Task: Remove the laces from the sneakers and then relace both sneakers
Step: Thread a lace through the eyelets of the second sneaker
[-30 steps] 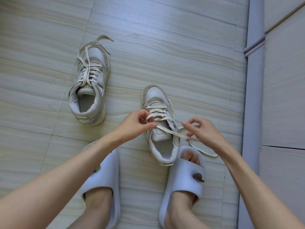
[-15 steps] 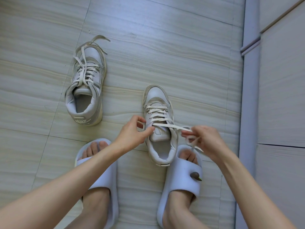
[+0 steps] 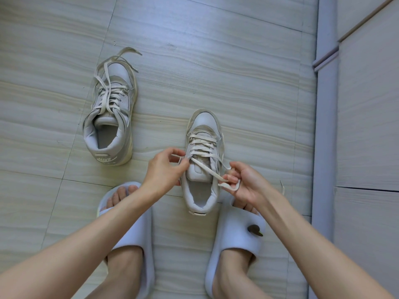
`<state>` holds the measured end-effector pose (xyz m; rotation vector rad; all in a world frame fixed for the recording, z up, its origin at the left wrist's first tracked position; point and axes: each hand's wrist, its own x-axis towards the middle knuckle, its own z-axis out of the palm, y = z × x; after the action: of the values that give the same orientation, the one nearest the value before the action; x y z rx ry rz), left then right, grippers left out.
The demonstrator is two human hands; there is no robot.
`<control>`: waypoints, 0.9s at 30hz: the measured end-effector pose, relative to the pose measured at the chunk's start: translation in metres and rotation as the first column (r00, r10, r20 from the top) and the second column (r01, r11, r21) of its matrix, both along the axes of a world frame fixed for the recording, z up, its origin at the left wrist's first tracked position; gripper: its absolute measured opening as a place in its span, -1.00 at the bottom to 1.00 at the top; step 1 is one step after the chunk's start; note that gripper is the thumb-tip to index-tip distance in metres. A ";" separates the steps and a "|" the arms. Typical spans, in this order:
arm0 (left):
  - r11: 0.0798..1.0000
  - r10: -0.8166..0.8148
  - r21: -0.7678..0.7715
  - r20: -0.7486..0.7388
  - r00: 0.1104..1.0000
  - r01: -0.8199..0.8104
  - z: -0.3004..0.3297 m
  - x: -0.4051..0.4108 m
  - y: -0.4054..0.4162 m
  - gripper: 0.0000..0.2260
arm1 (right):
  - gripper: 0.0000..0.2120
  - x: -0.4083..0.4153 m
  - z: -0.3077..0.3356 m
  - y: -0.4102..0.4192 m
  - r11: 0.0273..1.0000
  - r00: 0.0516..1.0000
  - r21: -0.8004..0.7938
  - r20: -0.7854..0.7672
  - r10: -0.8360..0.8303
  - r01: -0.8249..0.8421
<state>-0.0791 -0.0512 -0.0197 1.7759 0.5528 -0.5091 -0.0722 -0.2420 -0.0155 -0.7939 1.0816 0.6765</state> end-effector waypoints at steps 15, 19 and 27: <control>0.993 -0.082 0.095 0.129 0.988 0.070 -0.003 -0.003 0.006 -0.83 | -0.76 0.002 0.010 0.007 0.874 0.891 -0.324 0.156 0.426 -0.362; 0.990 -0.097 0.110 0.113 0.989 0.085 -0.003 -0.005 0.004 -0.88 | -0.73 0.007 0.019 0.007 0.579 0.692 -0.609 0.068 0.719 -0.542; 0.995 -0.038 0.099 0.120 0.992 0.026 0.000 -0.010 0.000 -0.95 | -0.76 -0.004 0.023 0.014 0.093 0.334 -0.824 -0.120 0.935 -0.558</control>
<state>-0.0888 -0.0508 -0.0197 1.8971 0.4708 -0.3988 -0.0760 -0.2285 0.0078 -2.3395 0.3049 0.8398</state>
